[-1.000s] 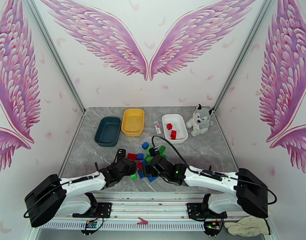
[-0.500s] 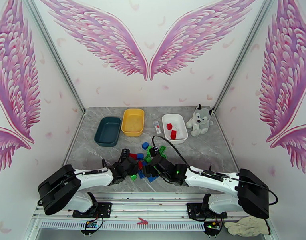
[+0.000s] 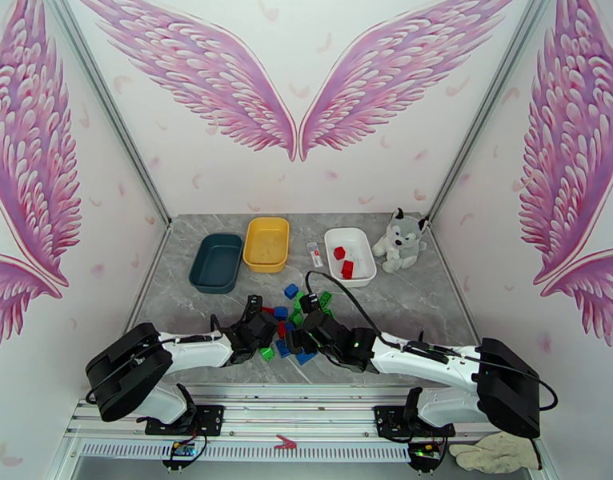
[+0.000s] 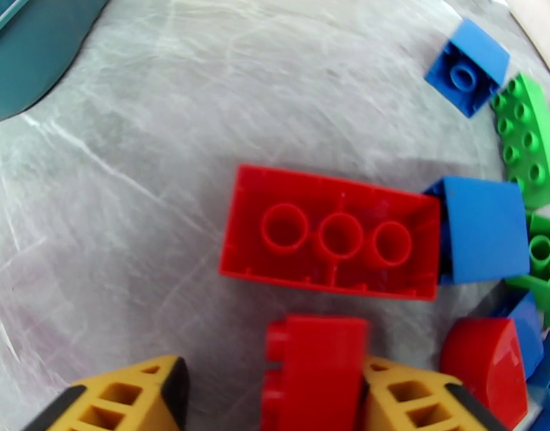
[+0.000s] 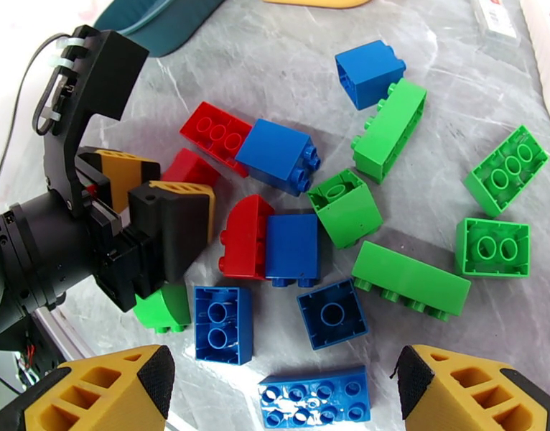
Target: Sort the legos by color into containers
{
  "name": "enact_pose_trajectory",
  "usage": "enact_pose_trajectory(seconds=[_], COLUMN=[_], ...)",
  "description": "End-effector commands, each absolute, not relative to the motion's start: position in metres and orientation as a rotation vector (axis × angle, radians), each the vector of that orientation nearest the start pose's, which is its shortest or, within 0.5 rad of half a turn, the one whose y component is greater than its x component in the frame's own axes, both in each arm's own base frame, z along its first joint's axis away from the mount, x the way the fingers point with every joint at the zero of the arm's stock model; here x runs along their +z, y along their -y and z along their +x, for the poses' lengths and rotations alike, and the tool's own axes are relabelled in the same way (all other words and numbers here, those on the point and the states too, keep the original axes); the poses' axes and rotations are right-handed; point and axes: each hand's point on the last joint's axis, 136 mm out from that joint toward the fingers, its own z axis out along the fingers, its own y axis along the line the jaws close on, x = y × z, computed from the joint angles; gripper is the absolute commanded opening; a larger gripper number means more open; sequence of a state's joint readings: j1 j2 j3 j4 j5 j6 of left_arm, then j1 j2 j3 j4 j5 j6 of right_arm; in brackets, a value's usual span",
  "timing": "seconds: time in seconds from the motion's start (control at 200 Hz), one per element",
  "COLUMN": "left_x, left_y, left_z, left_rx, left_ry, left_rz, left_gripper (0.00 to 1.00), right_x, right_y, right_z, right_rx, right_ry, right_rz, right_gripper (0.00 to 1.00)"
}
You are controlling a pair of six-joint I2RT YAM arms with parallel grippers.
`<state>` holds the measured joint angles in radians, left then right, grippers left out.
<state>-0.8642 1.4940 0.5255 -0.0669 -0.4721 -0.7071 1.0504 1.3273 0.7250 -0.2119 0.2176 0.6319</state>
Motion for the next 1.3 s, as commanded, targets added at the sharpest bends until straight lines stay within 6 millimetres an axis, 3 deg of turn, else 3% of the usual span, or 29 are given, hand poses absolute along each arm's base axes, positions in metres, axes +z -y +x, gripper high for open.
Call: enact_pose_trajectory(seconds=[0.0, 0.185, 0.395, 0.6, 0.75, 0.865, 1.115, 1.295], left_x=[0.021, 0.042, 0.069, 0.107, 0.153, 0.176, 0.193, 0.203], left_y=[0.195, 0.195, 0.196, 0.211, 0.250, 0.289, 0.384, 0.432], left_z=[0.255, 0.251, 0.246, 0.261, 0.289, 0.314, 0.377, 0.423], left_rx=[-0.149, -0.198, -0.280, -0.312, -0.407, -0.480, -0.755, -0.916], left_ry=[-2.449, -2.412, -2.369, -2.324, -2.258, -2.217, -2.130, -2.080], left_rz=[0.051, 0.061, 0.083, 0.133, 0.194, 0.245, 0.312, 0.289], left_gripper=[0.48, 0.33, 0.25, 0.21, 0.17, 0.15, 0.11, 0.08], right_x=[0.109, 0.112, 0.126, 0.151, 0.171, 0.179, 0.199, 0.197], right_y=[-0.288, -0.284, -0.274, -0.255, -0.225, -0.197, -0.142, -0.127], right_z=[0.210, 0.210, 0.216, 0.225, 0.240, 0.253, 0.270, 0.266], right_rx=[0.537, 0.533, 0.493, 0.442, 0.408, 0.412, 0.424, 0.439], right_ry=[-2.378, -2.368, -2.335, -2.286, -2.234, -2.211, -2.132, -2.130], right_rz=[-0.374, -0.366, -0.343, -0.293, -0.176, -0.057, 0.159, 0.198], right_gripper=[0.88, 0.88, 0.90, 0.92, 0.96, 0.97, 1.00, 1.00])
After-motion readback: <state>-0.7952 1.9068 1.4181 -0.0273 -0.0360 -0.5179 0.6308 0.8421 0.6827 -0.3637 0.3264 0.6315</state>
